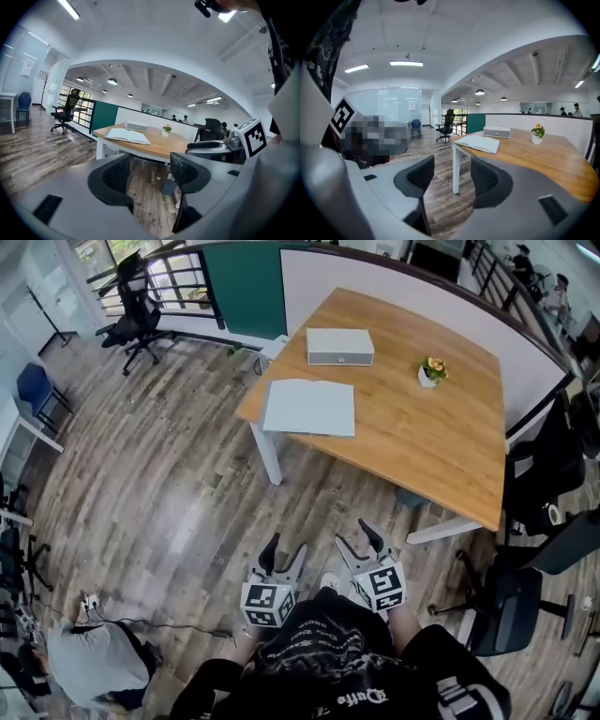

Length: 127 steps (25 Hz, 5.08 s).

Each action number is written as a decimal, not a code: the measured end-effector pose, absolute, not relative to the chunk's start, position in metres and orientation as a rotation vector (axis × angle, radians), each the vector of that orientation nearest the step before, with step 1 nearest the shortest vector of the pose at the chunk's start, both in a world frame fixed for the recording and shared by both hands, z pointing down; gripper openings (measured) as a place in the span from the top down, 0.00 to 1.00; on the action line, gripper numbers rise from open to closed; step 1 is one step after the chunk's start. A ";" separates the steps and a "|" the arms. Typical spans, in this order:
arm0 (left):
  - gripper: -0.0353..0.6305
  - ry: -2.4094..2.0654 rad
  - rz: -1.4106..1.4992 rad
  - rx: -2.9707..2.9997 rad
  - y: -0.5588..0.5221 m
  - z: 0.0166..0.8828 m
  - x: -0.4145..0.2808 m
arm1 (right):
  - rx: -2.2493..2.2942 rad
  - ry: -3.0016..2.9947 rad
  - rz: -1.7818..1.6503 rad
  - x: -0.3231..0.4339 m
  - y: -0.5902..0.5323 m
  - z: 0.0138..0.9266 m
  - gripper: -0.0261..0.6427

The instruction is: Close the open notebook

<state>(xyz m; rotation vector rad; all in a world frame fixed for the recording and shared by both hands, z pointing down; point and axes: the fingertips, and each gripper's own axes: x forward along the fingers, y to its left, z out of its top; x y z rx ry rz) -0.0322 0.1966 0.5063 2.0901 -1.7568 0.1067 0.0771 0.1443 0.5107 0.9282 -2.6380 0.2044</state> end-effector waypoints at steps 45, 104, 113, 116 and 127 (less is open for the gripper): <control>0.56 -1.590 0.136 2.144 -0.063 0.525 -0.090 | 1.110 -2.536 0.231 0.025 -0.065 0.524 0.66; 0.75 -1.934 0.170 1.360 -0.151 0.627 -0.238 | 0.878 -2.408 0.192 -0.010 -0.167 0.574 0.72; 0.86 -1.969 0.128 1.343 -0.154 0.614 -0.237 | 0.860 -2.416 0.202 -0.005 -0.171 0.577 0.73; 0.87 -1.995 0.143 1.358 -0.155 0.606 -0.235 | 0.850 -2.423 0.201 -0.006 -0.171 0.577 0.73; 0.88 -2.070 0.109 1.504 -0.159 0.562 -0.219 | 0.819 -2.441 0.190 -0.002 -0.165 0.575 0.74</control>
